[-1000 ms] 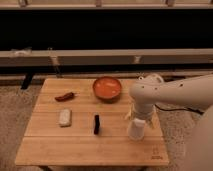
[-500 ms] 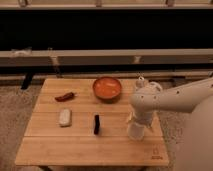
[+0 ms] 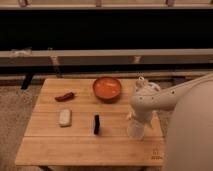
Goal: Place the ceramic cup over the eraser
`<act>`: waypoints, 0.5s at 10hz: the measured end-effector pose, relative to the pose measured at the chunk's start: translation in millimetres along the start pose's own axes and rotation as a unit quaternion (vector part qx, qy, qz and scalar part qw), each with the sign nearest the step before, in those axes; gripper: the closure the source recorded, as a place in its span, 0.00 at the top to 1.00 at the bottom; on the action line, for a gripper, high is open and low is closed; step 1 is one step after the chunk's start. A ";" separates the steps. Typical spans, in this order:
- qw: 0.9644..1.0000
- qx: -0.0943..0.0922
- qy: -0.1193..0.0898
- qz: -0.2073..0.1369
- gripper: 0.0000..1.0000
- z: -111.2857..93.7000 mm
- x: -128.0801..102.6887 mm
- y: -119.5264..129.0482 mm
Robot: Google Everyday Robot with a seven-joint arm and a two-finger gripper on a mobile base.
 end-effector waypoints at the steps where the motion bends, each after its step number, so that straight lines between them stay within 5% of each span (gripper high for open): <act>1: 1.000 -0.002 0.001 -0.001 0.79 3.0 -1.9 3.1; 5: 1.000 -0.013 0.025 -0.001 0.45 8.9 -2.1 8.8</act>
